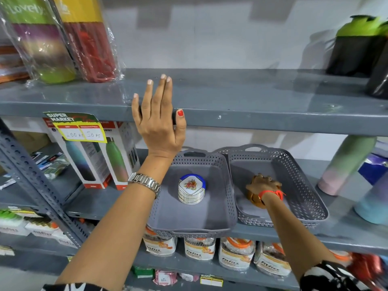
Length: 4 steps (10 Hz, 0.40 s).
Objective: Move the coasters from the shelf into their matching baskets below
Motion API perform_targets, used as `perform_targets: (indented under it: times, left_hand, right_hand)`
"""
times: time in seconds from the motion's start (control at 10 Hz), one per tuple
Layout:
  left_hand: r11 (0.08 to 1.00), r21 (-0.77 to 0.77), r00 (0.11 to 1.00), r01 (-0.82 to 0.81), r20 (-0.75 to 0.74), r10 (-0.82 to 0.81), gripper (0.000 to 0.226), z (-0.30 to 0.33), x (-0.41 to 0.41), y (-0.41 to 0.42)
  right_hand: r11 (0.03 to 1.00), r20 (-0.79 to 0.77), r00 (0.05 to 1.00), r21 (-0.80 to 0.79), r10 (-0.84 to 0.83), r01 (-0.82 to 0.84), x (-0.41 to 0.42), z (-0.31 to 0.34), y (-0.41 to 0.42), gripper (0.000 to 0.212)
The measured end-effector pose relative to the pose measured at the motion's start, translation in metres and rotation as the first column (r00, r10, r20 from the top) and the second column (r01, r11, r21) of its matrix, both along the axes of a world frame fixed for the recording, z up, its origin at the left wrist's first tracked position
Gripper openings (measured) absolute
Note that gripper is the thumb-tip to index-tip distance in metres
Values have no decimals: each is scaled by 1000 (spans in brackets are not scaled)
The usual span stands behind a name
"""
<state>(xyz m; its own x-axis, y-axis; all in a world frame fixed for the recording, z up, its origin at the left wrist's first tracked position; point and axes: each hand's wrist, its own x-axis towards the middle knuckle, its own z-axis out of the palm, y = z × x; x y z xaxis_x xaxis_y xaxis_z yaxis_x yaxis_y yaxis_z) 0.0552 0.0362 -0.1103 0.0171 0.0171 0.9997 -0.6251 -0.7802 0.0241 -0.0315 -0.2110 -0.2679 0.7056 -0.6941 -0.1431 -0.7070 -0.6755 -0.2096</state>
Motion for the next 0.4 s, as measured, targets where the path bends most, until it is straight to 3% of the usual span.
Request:
perform_targets:
  times: [0.1,0.2,0.3,0.4]
  left_hand:
    - [1000,-2,1000,-6,8,6,56,1,0,0]
    - [1000,-4,1000,-6,-9,6,55,0,0,0]
    - [1000,29,1000,-8,-29,9,55,1,-6,0]
    - [1000,-18,995,3,-97,-5,54,6,-12,1]
  right_hand:
    - [999,-9,999,21,41,-40,-6,6,1,40]
    - [995,-60,998,96,-11,17,-5,-1,-5,69]
    - [991,-4,997,112,-71,71,-6,-4,-7,100]
    - [989,314,940,108,-134,105,-16,1,4,98]
